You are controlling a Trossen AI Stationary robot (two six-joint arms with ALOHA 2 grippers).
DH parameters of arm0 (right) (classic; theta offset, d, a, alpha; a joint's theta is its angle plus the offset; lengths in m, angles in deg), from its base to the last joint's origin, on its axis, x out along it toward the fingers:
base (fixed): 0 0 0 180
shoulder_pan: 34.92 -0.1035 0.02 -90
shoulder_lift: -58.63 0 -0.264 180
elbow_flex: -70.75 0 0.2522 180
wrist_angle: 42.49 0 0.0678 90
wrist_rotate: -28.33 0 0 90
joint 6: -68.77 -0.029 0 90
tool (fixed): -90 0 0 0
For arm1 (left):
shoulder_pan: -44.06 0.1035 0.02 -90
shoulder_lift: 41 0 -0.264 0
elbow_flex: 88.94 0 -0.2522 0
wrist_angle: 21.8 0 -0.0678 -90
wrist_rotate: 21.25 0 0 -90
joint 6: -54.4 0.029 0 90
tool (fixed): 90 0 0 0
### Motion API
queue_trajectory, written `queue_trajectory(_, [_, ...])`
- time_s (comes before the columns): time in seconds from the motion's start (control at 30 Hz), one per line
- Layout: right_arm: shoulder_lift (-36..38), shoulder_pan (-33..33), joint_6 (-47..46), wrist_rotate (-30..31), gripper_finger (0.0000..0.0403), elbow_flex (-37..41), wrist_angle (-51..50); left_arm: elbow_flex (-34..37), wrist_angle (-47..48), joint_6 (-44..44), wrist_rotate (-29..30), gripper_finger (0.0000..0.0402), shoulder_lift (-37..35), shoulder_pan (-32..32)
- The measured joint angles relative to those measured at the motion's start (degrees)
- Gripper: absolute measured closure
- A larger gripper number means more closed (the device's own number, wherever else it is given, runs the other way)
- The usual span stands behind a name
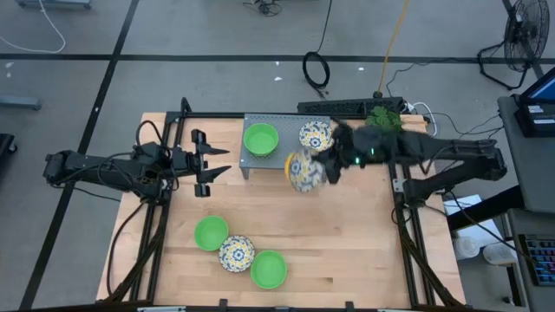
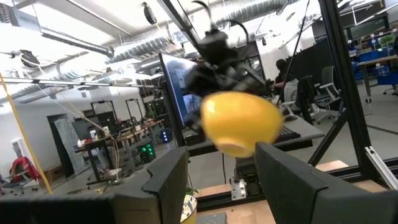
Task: Pick & Place Mini bowls
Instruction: Stack the white patterned bowl on top of the white patterned bowl on the shelf
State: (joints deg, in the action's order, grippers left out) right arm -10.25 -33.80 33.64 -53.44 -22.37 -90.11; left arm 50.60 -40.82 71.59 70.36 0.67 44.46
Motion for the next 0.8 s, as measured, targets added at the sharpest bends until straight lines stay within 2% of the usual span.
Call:
queue_trajectory(0.23, [-9.9,9.9,4.6,-2.6,0.0401,-23.2,-16.3,0.0,0.0,0.1,0.0,0.021,0.0,0.0])
queue_trajectory(0.4, [-19.2,16.7,6.2,-3.9,0.0401,-42.1,-24.3,0.0,0.0,0.2,0.0,0.0211,0.0,0.0])
queue_trajectory(0.5, [-24.2,20.3,8.1,-3.6,0.0401,-50.8,-27.8,0.0,0.0,0.2,0.0,0.0211,0.0,0.0])
queue_trajectory(0.63, [-27.7,23.7,9.8,-0.5,0.0401,-55.7,-26.8,0.0,0.1,0.5,0.0,0.0211,0.0,0.0])
queue_trajectory(0.8, [-27.6,26.9,10.4,-3.4,0.0401,-54.8,-20.5,0.0,0.1,1.6,0.0,0.021,0.0,0.0])
